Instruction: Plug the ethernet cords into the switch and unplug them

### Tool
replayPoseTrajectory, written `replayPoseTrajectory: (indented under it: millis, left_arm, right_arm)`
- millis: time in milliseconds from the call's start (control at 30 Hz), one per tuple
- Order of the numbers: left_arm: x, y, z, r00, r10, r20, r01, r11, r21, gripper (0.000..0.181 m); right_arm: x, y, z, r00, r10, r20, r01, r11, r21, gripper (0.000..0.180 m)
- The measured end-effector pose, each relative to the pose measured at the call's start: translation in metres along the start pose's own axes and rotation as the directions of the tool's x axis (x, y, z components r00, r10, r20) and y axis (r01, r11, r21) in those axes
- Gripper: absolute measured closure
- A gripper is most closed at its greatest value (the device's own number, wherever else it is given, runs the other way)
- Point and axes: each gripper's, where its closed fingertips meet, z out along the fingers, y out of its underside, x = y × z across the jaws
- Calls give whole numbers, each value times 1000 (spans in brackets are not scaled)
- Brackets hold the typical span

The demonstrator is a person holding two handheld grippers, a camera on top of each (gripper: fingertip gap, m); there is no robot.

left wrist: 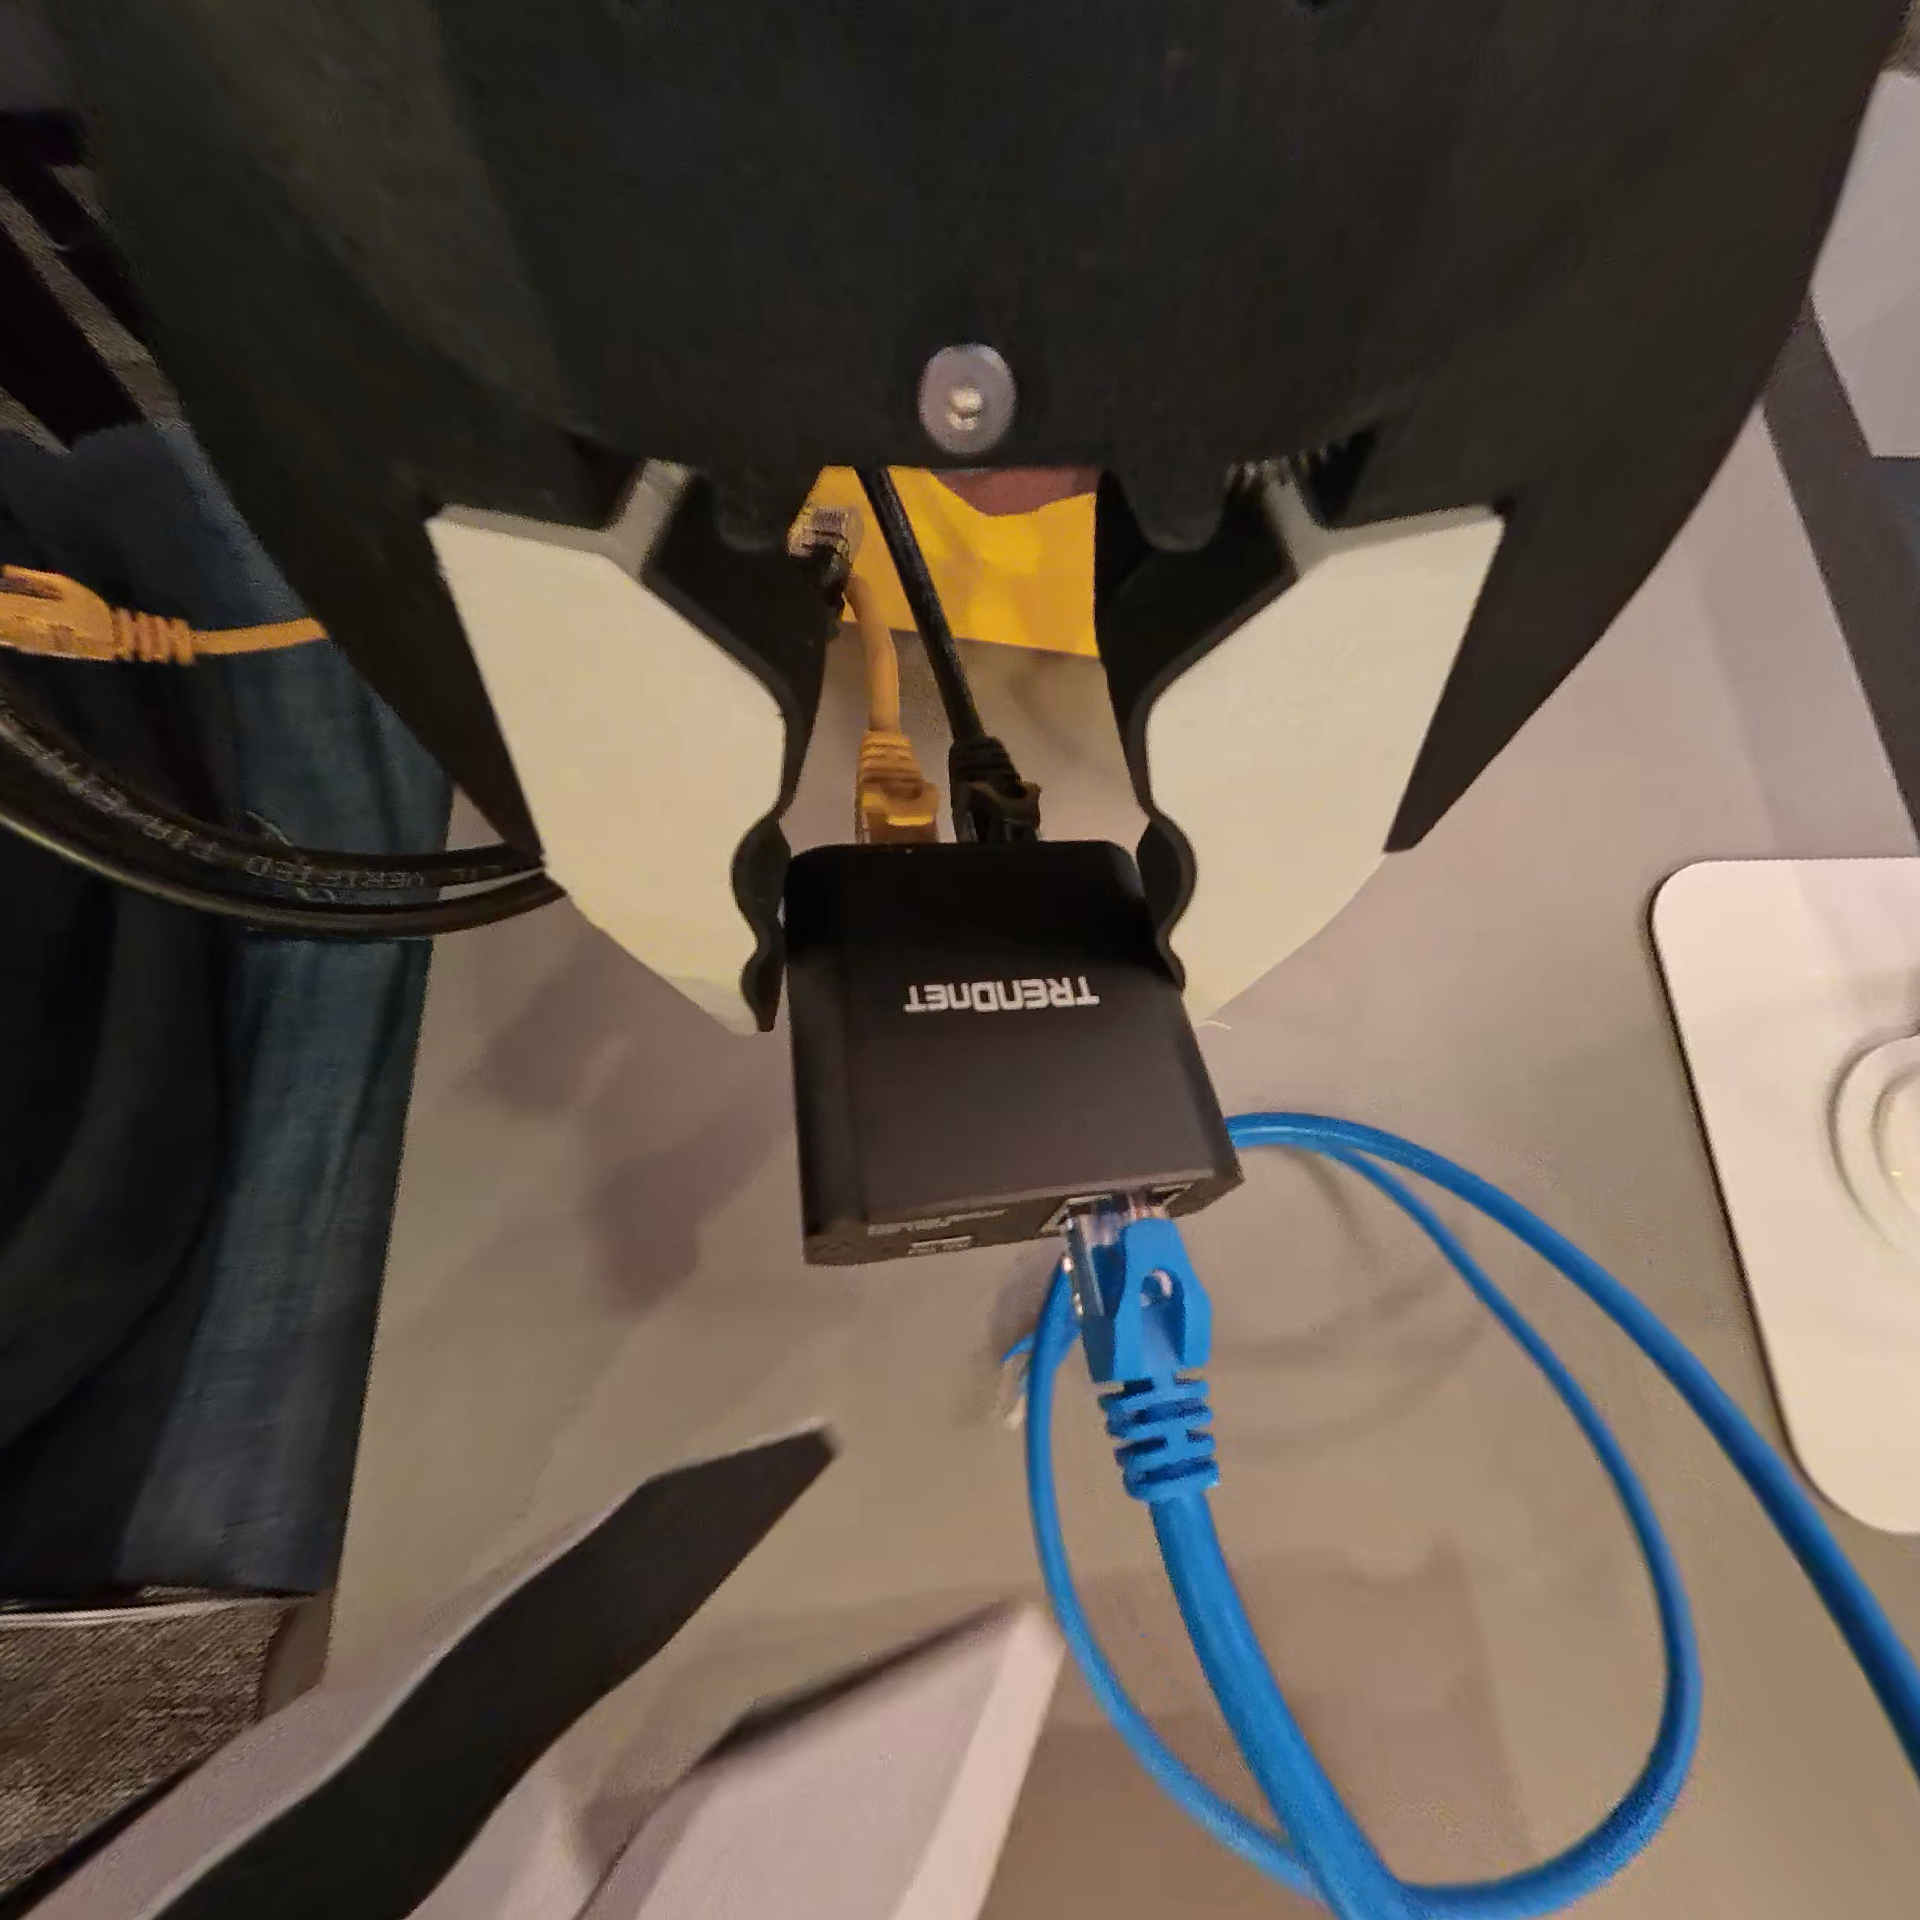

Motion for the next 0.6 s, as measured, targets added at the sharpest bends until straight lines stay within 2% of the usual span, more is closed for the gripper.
replayPoseTrajectory:
  millis: [167,333,467,600]
  left_arm:
    - [12,-5,-1,999,8,-49,-8,1000,-3,114]
    - [18,-5,1,996,15,-87,-19,998,-52,114]
    - [20,-3,4,993,3,-116,-13,996,-87,115]
    - [25,-5,5,987,-8,-162,-5,997,-80,114]
  right_arm:
    - [-3,0,20,987,-148,-62,147,989,-18,143]
    - [-6,-2,26,969,-239,-58,238,971,-18,154]
    - [-10,0,28,956,-289,-50,289,957,-7,166]
    - [-14,0,25,948,-315,-39,315,949,2,167]
